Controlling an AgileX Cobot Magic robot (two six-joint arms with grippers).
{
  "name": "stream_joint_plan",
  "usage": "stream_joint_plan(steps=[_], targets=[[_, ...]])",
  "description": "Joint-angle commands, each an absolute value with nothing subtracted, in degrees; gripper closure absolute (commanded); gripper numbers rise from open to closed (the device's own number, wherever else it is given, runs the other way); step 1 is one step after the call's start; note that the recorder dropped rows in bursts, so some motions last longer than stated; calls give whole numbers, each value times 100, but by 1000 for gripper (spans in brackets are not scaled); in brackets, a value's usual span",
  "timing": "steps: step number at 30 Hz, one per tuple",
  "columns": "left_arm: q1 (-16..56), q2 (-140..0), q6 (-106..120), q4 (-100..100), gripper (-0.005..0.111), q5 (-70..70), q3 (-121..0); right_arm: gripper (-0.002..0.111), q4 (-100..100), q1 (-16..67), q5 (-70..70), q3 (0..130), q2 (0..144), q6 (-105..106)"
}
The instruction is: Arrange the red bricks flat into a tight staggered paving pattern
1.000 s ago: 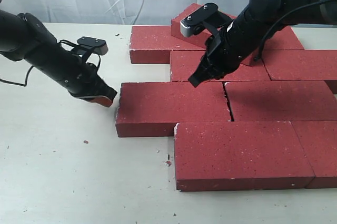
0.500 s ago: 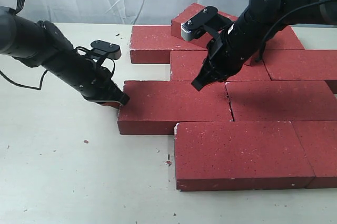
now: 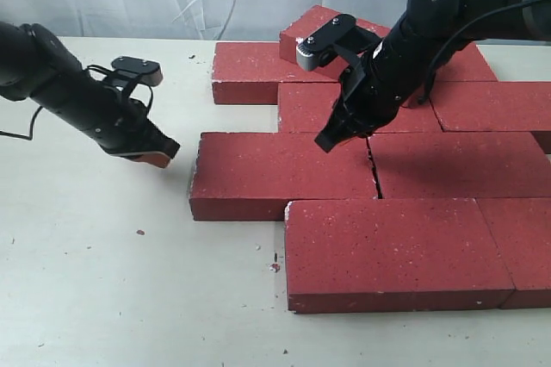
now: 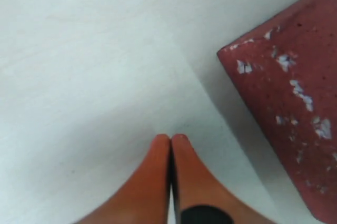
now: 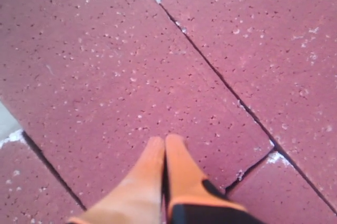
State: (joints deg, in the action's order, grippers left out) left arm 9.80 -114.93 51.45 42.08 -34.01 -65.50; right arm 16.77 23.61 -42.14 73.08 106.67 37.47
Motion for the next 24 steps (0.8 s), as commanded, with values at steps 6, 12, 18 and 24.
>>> stream_joint_plan(steps=[6,12,18,24], targets=[[767,-10734,5729,5362,107,-1773,-6668,109,1524,2342,-3330,7281,10601,3759],[742,-11183,6640,6342,107,-1612,-8191,109,1495,2153,-1687,7572,10553,3406],[767,-12531,4044,3570,107,-4064,-10959,109,1486,864,-3866,8860,10563,2583],[888,-14102,3451,3542,107,-5351,-13603,109,1023,161,-4612,9214,10651,1888]])
